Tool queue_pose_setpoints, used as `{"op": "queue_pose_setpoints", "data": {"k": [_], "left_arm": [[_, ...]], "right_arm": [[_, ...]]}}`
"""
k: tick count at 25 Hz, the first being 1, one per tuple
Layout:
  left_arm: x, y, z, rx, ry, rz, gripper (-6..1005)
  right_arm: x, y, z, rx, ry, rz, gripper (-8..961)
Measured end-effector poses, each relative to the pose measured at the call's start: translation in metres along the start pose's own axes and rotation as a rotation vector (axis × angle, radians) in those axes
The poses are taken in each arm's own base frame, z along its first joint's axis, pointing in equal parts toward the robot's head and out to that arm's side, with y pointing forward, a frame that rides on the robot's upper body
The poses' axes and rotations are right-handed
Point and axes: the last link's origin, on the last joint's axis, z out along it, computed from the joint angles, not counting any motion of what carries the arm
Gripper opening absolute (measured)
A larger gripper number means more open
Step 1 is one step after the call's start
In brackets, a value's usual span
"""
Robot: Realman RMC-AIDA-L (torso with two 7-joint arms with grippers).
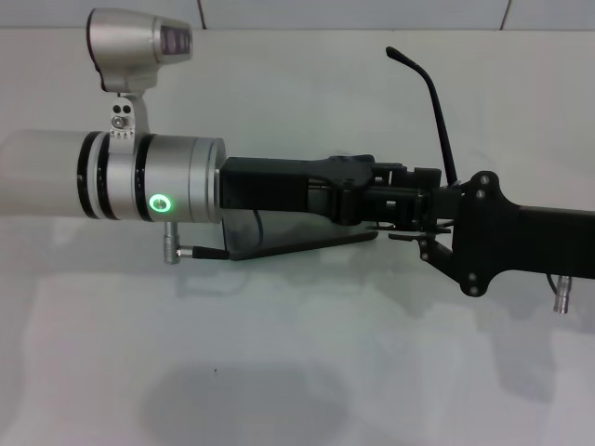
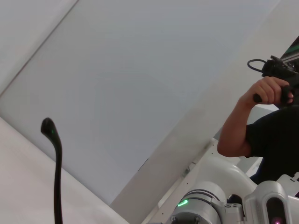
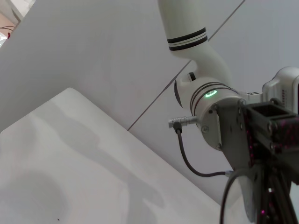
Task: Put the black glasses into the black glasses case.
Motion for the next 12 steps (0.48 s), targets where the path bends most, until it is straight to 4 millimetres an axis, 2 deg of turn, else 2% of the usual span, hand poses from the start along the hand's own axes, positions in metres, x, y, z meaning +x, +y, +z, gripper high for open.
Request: {"op": "queue_pose_setpoints", "data": {"k": [5, 9, 12], "left_arm": [[0.003, -0.001, -0.003, 0.007, 0.016, 0.004, 702], [0.013, -0.005, -0.028, 0.070, 0.107, 0.019, 700], [0.010, -0.014, -0.042, 0.147, 0.108, 0.018, 700]], "right_arm": [[-0.002, 0.003, -0.002, -0.006, -0.013, 0.007, 49], [-0.012, 0.010, -0.014, -0.021, -0.082, 0.007, 49], [-0.026, 0.011, -0.031, 0.013, -0.192, -0.005, 49]]}}
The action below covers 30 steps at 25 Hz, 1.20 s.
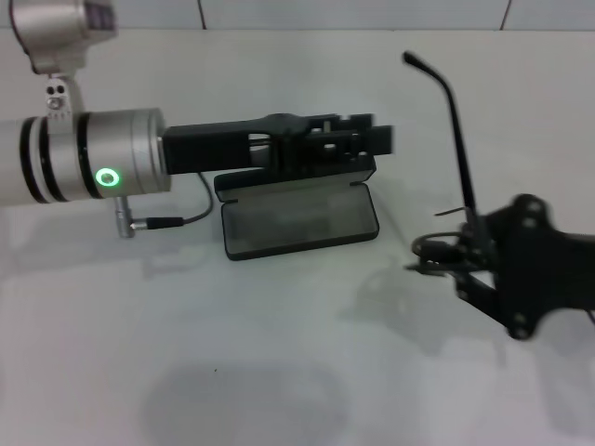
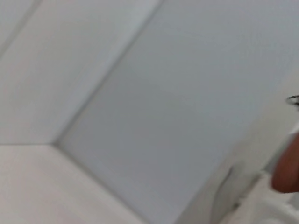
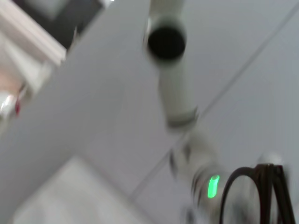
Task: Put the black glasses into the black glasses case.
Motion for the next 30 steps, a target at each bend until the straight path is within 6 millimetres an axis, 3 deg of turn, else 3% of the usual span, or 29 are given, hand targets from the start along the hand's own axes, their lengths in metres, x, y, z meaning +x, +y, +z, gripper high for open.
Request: {"op": "queue_pose_setpoints", "data": {"k": [4, 10, 15, 30], "left_arm": [[-0.009, -0.015, 0.000, 0.109, -0.018, 0.001, 698], [-0.009, -0.017, 0.028, 0.128, 0.030, 0.139, 697], [-0.005, -0.006, 0.028, 0.061, 0.098, 0.246, 696], [-0.011, 0.009, 0.034, -0.056, 0.030, 0.332, 696]], "right_arm": [[-0.017, 0.006, -0.005, 0.005, -0.157, 0.023, 48], [-0.010, 0.011, 0.032, -0.135, -0.252, 0.244, 48], [0.010, 0.003, 0.050, -0.132, -0.168, 0.471, 48], [0.036, -0.002, 0.052, -0.044, -0.003, 0.505, 48]]}}
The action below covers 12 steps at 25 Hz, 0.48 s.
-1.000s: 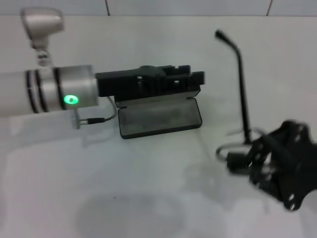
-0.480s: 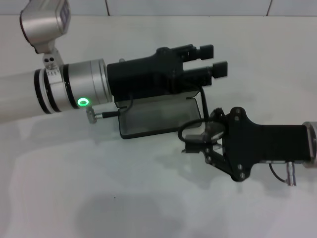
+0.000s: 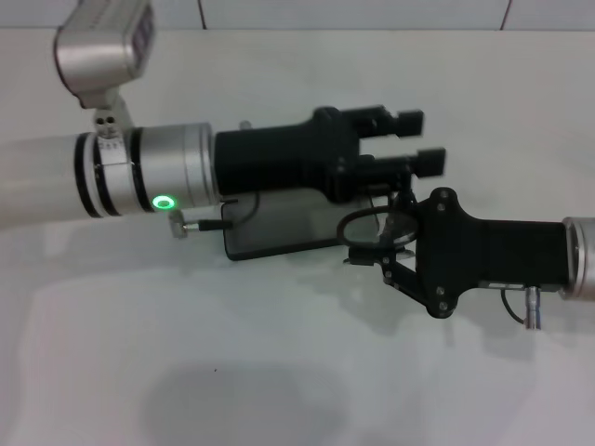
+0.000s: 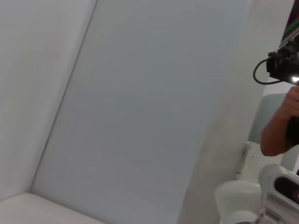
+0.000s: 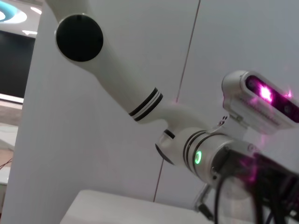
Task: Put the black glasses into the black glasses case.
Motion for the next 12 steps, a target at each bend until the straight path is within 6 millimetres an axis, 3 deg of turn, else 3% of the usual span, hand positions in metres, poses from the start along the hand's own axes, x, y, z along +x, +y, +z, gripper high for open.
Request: {"op": "queue_pose_setpoints", "data": {"k": [3, 7, 12], "left_arm": [[0.004, -0.010, -0.012, 0.090, 0.063, 0.016, 696], [0.011, -0.031, -0.050, 0.313, 0.202, 0.003, 695], [0.013, -0.035, -0.072, 0.393, 0.253, -0.002, 695]], "right_arm": [[0.004, -0.001, 0.000, 0.004, 0.026, -0.016, 47], [0.014, -0.009, 0.001, 0.055, 0.120, -0.074, 47], [0.029, -0.020, 0.043, 0.111, 0.388, -0.215, 47]]}}
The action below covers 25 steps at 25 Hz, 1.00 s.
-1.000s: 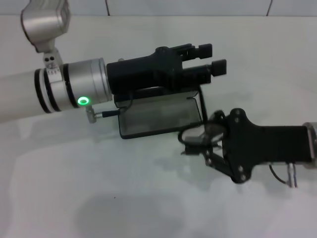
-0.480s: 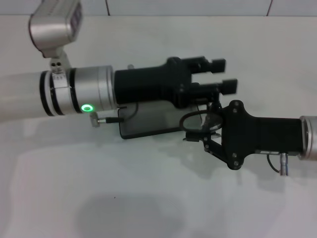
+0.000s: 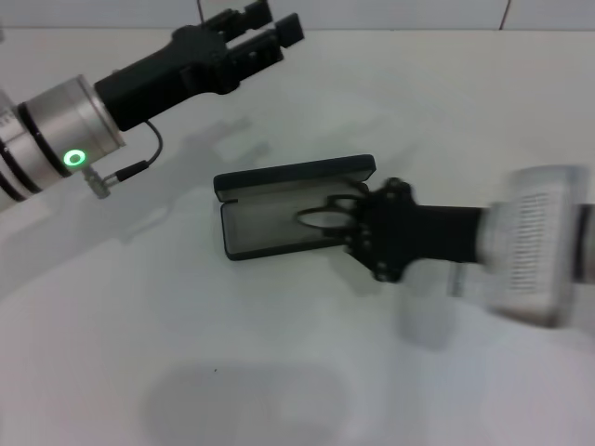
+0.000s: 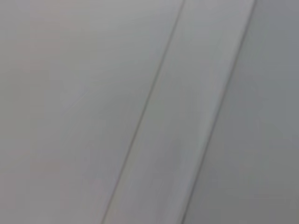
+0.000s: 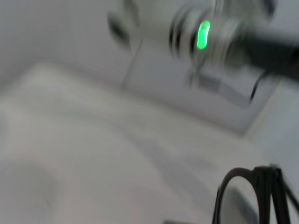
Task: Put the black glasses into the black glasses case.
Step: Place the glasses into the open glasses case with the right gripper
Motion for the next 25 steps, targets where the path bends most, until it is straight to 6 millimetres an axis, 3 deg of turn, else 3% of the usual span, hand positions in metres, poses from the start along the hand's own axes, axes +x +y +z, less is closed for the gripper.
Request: {"op": "queue_pose_setpoints", "data": {"k": [4, 8, 23, 25], "left_arm": [[-0.004, -0.002, -0.005, 0.030, 0.007, -0.007, 695], [-0.007, -0.001, -0.005, 0.031, 0.003, -0.004, 695], [-0.010, -0.001, -0.003, 0.030, -0.026, -0.001, 695], [-0.011, -0.001, -0.001, 0.026, -0.034, 0.001, 695]], "right_arm": [[-0.012, 0.004, 0.032, 0.063, 0.147, -0.130, 47], [-0.020, 0.006, 0.048, 0.097, 0.209, -0.216, 47], [-0.023, 0.019, 0.056, 0.121, 0.253, -0.230, 54], [-0.022, 0.020, 0.056, 0.124, 0.258, -0.229, 100]]}}
